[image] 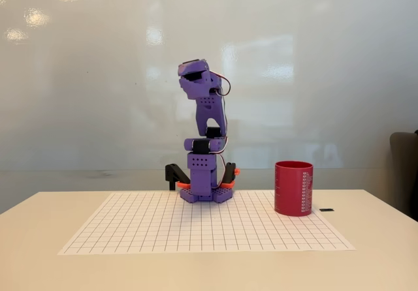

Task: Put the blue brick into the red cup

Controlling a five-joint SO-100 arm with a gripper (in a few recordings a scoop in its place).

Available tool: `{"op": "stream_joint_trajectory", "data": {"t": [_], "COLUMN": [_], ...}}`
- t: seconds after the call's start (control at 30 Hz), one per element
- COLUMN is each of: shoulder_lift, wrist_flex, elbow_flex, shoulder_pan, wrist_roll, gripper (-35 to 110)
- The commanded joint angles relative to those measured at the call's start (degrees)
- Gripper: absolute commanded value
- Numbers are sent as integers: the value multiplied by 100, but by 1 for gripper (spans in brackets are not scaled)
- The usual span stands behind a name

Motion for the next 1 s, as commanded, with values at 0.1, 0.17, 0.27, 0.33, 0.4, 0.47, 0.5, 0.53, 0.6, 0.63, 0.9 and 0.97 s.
{"op": "stream_joint_trajectory", "data": {"t": [0.1, 0.17, 0.27, 0.33, 0.4, 0.47, 0.5, 0.53, 0.6, 0.63, 0.9, 0.97], "shoulder_lift": [44, 44, 44, 44, 44, 44, 44, 44, 44, 44, 44, 44], "wrist_flex": [-624, -624, -185, 88, 369, 668, 861, 1037, 1248, 1336, 1406, 1406], "elbow_flex": [1283, 1811, 2496, 2971, 3349, 3533, 3577, 3595, 3621, 3595, 3577, 3577], "shoulder_pan": [-536, -668, -976, -1292, -1485, -1608, -1661, -1705, -1758, -1767, -1775, -1775], "wrist_roll": [-158, -387, -905, -1143, -1125, -949, -861, -738, -633, -598, -448, -448], "gripper": [-1, -1, -1, -1, -1, -1, -1, -1, -1, -1, 0, 0]}}
